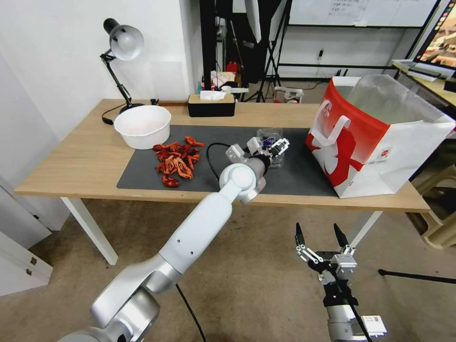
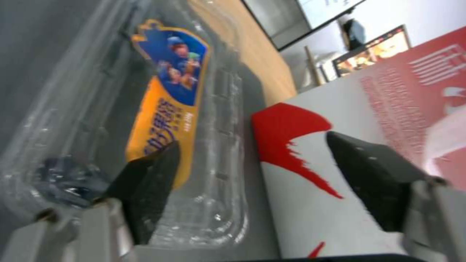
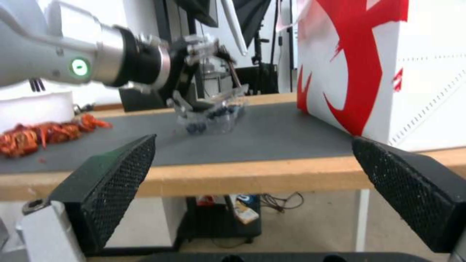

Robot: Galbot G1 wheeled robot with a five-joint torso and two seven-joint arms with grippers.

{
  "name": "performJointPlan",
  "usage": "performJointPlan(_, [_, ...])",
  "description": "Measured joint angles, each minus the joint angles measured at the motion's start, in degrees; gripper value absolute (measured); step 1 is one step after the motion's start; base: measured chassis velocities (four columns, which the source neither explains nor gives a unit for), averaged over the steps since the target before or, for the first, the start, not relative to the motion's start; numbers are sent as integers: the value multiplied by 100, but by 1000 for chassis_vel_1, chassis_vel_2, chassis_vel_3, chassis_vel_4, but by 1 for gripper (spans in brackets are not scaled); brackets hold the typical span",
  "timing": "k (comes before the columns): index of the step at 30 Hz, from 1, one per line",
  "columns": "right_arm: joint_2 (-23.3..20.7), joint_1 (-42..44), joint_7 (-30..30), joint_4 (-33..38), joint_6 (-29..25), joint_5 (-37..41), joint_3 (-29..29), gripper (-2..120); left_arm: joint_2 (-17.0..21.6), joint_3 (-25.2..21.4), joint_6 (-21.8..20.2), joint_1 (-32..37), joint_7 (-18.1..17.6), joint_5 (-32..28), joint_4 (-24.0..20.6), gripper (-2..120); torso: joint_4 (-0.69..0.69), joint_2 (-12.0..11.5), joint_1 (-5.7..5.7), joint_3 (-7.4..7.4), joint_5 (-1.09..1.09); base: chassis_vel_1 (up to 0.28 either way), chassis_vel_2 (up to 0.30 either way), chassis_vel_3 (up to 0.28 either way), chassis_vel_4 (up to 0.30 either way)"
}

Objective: Close the takeout container lid, then place the container into the takeout bag.

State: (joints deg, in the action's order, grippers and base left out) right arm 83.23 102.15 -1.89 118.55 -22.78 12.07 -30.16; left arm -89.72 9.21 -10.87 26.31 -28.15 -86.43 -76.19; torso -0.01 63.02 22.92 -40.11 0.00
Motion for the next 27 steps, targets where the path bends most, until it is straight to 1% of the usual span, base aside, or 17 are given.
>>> performJointPlan(2, [-61, -67, -74, 87, 155, 332, -11, 100, 15, -8, -14, 0, -26, 1, 10, 64, 0, 0, 0, 0, 0, 0, 0, 0, 0])
performJointPlan(6, [-131, -139, -98, 186, 333, 694, -16, 100, 38, -9, -18, 5, -46, 2, 10, 57, 0, 0, 0, 0, 0, 0, 0, 0, 0])
performJointPlan(7, [-245, -277, -100, 311, 576, 1231, -44, 100, 60, -8, -30, 16, -73, 10, 10, 48, 1, 0, 0, 0, 0, 0, 0, 0, 0])
performJointPlan(8, [-312, -364, -90, 379, 706, 1518, -65, 100, 67, -8, -30, 20, -77, 19, 16, 45, 1, 0, 0, 0, 0, 0, 0, 0, 0])
performJointPlan(9, [-448, -481, -51, 492, 918, 2010, -100, 100, 71, -11, -28, 22, -82, 28, 25, 38, 1, 0, 0, 0, 0, 0, 0, 0, 0])
performJointPlan(10, [-448, -481, -51, 492, 918, 2010, -100, 100, 71, -11, -28, 22, -82, 28, 25, 38, 1, 0, 0, 0, 0, 0, 0, 0, 0])
performJointPlan(13, [-733, -674, 102, 801, 1383, 3263, -162, 100, 67, -40, -9, 21, -98, 37, 37, 26, 1, 0, 0, 0, 0, 0, 0, 0, 0])
performJointPlan(14, [-733, -674, 102, 801, 1383, 3263, -162, 100, 67, -40, -9, 21, -98, 37, 37, 26, 1, 0, 0, 0, 0, 0, 0, 0, 0])
performJointPlan(16, [-956, -824, 297, 1073, 1760, 4434, -214, 100, 64, -50, 6, 17, -104, 41, 52, 16, 1, 0, 0, 0, -1, 0, 0, 0, 0])
performJointPlan(17, [-1016, -883, 368, 1146, 1878, 4742, -226, 100, 66, -52, 8, 16, -104, 41, 53, 13, 0, 0, 0, 0, -1, 0, 0, 0, 0])
performJointPlan(18, [-1016, -883, 368, 1146, 1878, 4742, -226, 100, 66, -52, 8, 16, -104, 41, 53, 13, 0, 0, 0, 0, -1, 0, 0, 0, 0])
performJointPlan(19, [-1109, -996, 479, 1242, 2045, 5194, -242, 100, 72, -52, 10, 17, -104, 42, 54, 5, 1, 0, 0, 0, 0, 0, 0, 0, 0])
performJointPlan(20, [-1169, -1096, 585, 1301, 2177, 5520, -252, 100, 80, -52, 12, 17, -104, 44, 54, 3, 0, 0, 0, 0, 0, 0, 0, 0, 0])
performJointPlan(21, [-1235, -1253, 742, 1351, 2388, 5941, -267, 100, 83, -52, 14, 22, -104, 47, 54, 0, 1, 0, 0, 0, 0, 0, 0, 0, 0])
performJointPlan(22, [-1235, -1253, 742, 1351, 2388, 5941, -267, 100, 83, -52, 14, 22, -104, 47, 54, 0, 1, 0, 0, 0, 0, 0, 0, 0, 0])
performJointPlan(25, [-1376, -1643, 1054, 1315, 2774, 6612, -276, 100, 84, -44, 21, 36, -104, 58, 54, 0, 0, 0, 0, 0, 0, 0, 0, 0, 0])
performJointPlan(27, [-1421, -1777, 1126, 1244, 2846, 6749, -259, 100, 84, -42, 24, 43, -105, 63, 53, 0, 1, 0, 0, 0, 0, 0, 0, 0, 0])
